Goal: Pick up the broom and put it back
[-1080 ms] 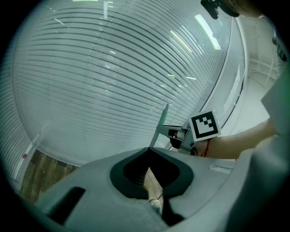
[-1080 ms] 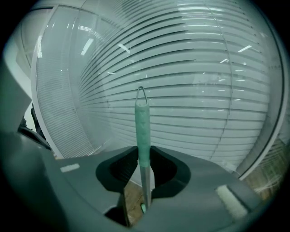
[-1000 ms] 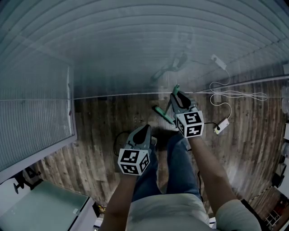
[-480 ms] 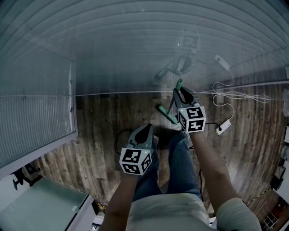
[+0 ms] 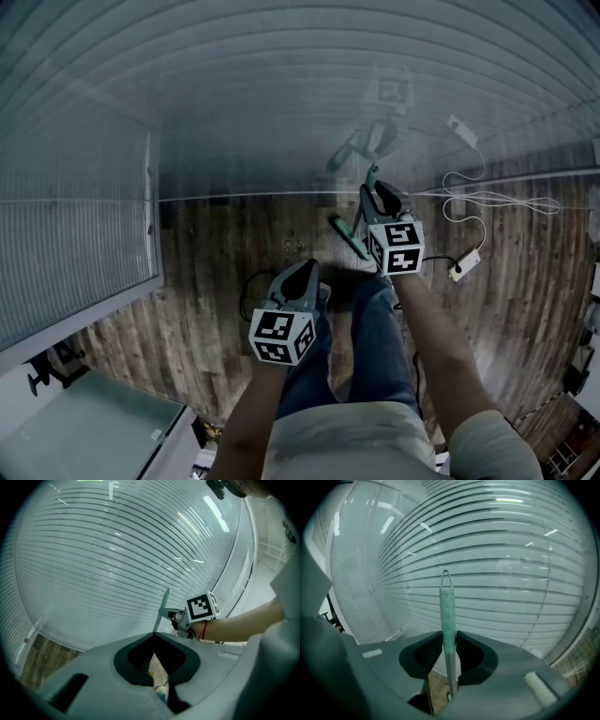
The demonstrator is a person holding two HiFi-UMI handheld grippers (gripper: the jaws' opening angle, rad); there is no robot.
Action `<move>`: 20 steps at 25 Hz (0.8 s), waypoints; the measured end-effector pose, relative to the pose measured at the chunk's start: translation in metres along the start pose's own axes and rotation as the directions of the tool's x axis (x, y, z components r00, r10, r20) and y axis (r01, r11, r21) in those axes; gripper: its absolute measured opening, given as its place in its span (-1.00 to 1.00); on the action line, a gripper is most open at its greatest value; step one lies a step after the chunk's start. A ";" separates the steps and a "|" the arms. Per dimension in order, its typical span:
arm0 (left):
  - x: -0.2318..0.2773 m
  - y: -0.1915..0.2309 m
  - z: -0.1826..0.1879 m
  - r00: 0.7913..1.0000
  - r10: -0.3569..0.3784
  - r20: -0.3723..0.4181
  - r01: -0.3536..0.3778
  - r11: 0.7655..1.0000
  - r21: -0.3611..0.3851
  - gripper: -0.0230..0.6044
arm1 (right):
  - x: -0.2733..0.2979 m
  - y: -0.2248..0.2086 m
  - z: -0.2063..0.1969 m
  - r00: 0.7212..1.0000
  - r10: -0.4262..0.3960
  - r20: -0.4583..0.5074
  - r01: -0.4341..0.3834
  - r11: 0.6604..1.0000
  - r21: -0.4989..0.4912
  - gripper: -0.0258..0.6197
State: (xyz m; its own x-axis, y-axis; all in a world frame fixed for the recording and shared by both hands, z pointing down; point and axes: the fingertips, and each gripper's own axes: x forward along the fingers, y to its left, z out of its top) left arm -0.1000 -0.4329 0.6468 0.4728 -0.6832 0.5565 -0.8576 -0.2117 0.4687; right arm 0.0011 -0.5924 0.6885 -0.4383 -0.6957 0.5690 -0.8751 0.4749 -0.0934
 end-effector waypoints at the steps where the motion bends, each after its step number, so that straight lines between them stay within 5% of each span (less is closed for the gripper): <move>1: 0.000 -0.001 0.000 1.000 0.000 0.000 0.000 1.000 0.001 -0.93 | 0.000 -0.001 0.000 1.000 -0.002 -0.002 0.002 1.000 -0.002 -0.62; 20: -0.007 -0.002 0.000 1.000 -0.007 0.009 0.007 1.000 -0.002 -0.93 | 0.000 0.006 0.010 1.000 0.001 0.011 -0.001 1.000 -0.015 -0.53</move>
State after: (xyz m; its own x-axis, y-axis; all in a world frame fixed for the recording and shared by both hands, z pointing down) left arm -0.1013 -0.4279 0.6416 0.4766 -0.6880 0.5473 -0.8542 -0.2150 0.4735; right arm -0.0056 -0.5947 0.6800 -0.4416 -0.7010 0.5600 -0.8715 0.4835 -0.0820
